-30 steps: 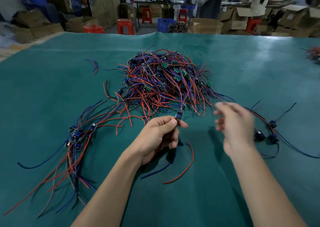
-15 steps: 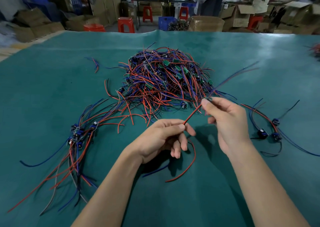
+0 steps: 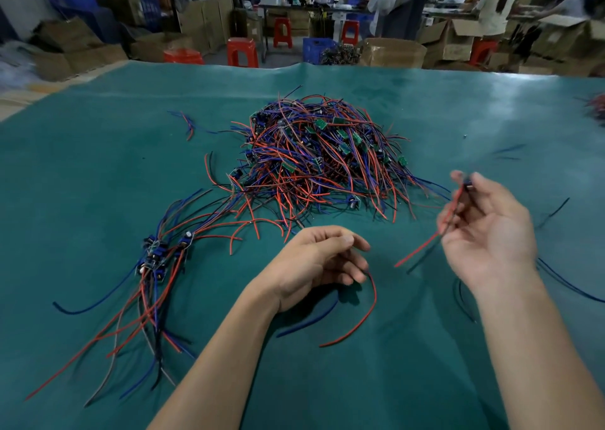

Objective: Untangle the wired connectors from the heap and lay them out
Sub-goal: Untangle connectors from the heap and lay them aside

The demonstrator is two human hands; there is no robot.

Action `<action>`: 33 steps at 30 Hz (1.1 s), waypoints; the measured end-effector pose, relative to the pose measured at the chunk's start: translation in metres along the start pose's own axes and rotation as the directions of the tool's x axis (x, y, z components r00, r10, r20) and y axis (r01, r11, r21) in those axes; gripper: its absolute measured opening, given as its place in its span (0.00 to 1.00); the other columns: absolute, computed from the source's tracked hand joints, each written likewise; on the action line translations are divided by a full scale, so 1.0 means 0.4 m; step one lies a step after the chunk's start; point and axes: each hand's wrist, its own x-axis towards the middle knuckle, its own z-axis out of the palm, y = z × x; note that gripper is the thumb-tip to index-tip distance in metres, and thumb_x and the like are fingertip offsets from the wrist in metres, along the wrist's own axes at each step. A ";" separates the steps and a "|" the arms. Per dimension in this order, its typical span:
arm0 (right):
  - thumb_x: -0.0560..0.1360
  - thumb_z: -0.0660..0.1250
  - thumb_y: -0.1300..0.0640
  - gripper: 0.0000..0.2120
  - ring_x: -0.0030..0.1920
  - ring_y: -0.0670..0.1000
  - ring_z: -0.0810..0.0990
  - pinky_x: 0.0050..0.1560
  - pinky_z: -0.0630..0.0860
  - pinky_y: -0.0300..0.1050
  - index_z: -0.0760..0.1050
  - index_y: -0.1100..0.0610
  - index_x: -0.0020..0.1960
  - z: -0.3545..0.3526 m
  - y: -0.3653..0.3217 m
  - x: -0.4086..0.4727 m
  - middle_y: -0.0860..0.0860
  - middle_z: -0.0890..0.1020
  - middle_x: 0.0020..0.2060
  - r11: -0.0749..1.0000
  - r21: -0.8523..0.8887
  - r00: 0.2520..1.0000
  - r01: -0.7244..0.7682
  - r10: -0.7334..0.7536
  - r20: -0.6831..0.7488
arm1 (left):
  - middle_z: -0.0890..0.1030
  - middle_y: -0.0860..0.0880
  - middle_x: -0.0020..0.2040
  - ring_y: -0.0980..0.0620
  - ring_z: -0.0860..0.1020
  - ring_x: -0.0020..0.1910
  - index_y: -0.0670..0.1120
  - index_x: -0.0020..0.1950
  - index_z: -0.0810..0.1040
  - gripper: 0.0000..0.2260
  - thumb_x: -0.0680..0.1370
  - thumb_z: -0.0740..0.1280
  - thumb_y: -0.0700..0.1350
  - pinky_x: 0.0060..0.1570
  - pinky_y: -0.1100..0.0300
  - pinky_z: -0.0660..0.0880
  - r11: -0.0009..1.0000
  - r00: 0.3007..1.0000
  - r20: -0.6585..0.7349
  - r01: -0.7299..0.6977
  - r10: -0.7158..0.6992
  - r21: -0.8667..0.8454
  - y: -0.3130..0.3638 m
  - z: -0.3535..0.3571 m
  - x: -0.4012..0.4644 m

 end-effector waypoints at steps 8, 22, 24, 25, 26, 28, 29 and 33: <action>0.75 0.74 0.58 0.07 0.26 0.44 0.73 0.25 0.69 0.34 0.82 0.62 0.48 0.294 0.173 -0.184 0.52 0.83 0.33 0.849 -0.528 0.800 -0.020 0.331 0.501 | 0.77 0.36 0.52 0.43 0.75 0.52 0.34 0.56 0.76 0.09 0.77 0.63 0.32 0.54 0.46 0.74 0.995 0.988 -0.135 -0.060 0.070 0.076 0.000 0.004 -0.009; 0.75 0.67 0.59 0.17 0.60 0.60 0.78 0.53 0.73 0.50 0.74 0.54 0.64 0.378 0.209 0.105 0.56 0.79 0.61 -0.315 -0.799 0.827 0.513 -0.069 0.558 | 0.83 0.42 0.41 0.50 0.83 0.35 0.41 0.50 0.78 0.08 0.82 0.59 0.35 0.36 0.64 0.78 0.999 0.998 -0.053 0.022 -0.025 -0.049 0.003 0.000 0.000; 0.76 0.68 0.58 0.19 0.61 0.61 0.78 0.56 0.75 0.51 0.75 0.52 0.66 0.355 0.215 0.144 0.55 0.79 0.63 -0.355 -0.789 0.854 0.502 0.056 0.518 | 0.83 0.42 0.41 0.50 0.83 0.35 0.39 0.53 0.78 0.07 0.82 0.60 0.35 0.37 0.64 0.78 0.998 0.999 -0.043 0.018 -0.021 -0.064 0.001 -0.003 0.000; 0.76 0.68 0.58 0.18 0.61 0.61 0.78 0.58 0.77 0.51 0.77 0.51 0.65 0.346 0.219 0.157 0.55 0.79 0.63 -0.356 -0.790 0.858 0.499 0.079 0.507 | 0.83 0.42 0.41 0.50 0.83 0.36 0.38 0.54 0.77 0.07 0.82 0.60 0.35 0.37 0.64 0.78 0.997 0.999 -0.039 0.019 -0.021 -0.069 0.002 -0.001 -0.002; 0.75 0.69 0.58 0.16 0.60 0.61 0.79 0.58 0.77 0.52 0.78 0.50 0.63 0.338 0.220 0.166 0.55 0.80 0.62 -0.341 -0.800 0.860 0.494 0.057 0.507 | 0.83 0.42 0.41 0.50 0.83 0.36 0.38 0.55 0.77 0.07 0.82 0.60 0.36 0.37 0.64 0.78 0.997 0.999 -0.040 0.020 -0.023 -0.074 0.003 -0.001 -0.003; 0.74 0.71 0.59 0.12 0.57 0.60 0.81 0.55 0.78 0.50 0.81 0.49 0.56 0.326 0.218 0.180 0.55 0.83 0.57 -0.277 -0.836 0.866 0.474 -0.026 0.499 | 0.82 0.41 0.42 0.50 0.82 0.36 0.38 0.55 0.77 0.07 0.82 0.59 0.36 0.38 0.64 0.78 0.998 0.999 -0.039 0.015 -0.018 -0.068 0.004 0.000 -0.003; 0.74 0.73 0.59 0.10 0.55 0.60 0.81 0.52 0.78 0.48 0.81 0.49 0.53 0.320 0.217 0.183 0.55 0.83 0.55 -0.255 -0.848 0.871 0.465 -0.038 0.489 | 0.82 0.41 0.42 0.50 0.82 0.35 0.38 0.54 0.78 0.07 0.83 0.59 0.36 0.38 0.64 0.77 0.998 0.999 -0.039 0.014 -0.016 -0.067 0.006 0.000 -0.003; 0.69 0.78 0.54 0.11 0.47 0.54 0.81 0.43 0.71 0.42 0.76 0.49 0.41 0.288 0.190 0.193 0.49 0.83 0.43 -0.156 -0.848 0.851 0.507 -0.069 0.521 | 0.83 0.41 0.42 0.51 0.82 0.35 0.39 0.53 0.78 0.07 0.82 0.60 0.36 0.38 0.64 0.78 0.997 0.999 -0.041 0.019 -0.022 -0.079 0.012 0.005 -0.006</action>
